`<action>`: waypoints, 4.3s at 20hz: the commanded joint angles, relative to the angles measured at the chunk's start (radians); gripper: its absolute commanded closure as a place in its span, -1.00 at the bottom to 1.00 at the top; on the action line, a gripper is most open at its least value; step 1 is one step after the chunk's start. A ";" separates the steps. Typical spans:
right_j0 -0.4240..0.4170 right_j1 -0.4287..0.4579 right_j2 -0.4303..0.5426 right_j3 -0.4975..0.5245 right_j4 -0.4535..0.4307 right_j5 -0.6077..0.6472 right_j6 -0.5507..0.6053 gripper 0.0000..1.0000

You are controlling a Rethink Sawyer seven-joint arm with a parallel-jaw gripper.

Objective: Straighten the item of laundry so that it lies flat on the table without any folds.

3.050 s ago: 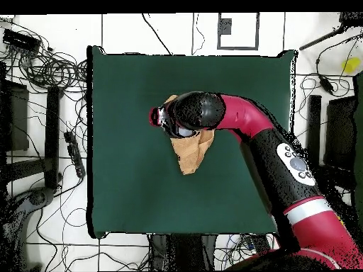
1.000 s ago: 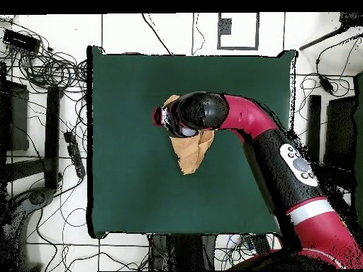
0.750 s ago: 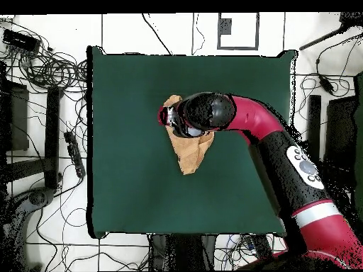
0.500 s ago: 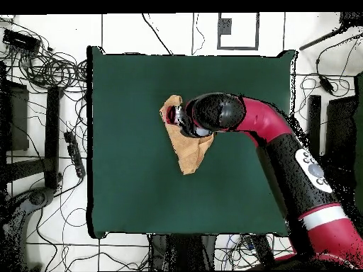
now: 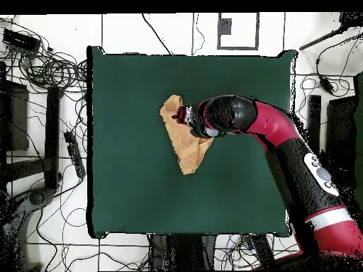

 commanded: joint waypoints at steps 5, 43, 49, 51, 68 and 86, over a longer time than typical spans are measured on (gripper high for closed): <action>0.036 0.059 0.018 0.007 0.041 0.061 -0.030 -1.00; -0.077 0.311 0.075 -0.210 -0.048 0.171 -0.350 -1.00; -0.120 0.355 0.090 -0.119 -0.086 0.049 -0.314 -1.00; -0.116 0.345 0.091 -0.100 -0.090 0.035 -0.286 -1.00; -0.125 0.335 0.120 -0.088 -0.102 0.027 -0.241 -1.00; -0.121 0.334 0.130 -0.084 -0.133 0.045 -0.220 -1.00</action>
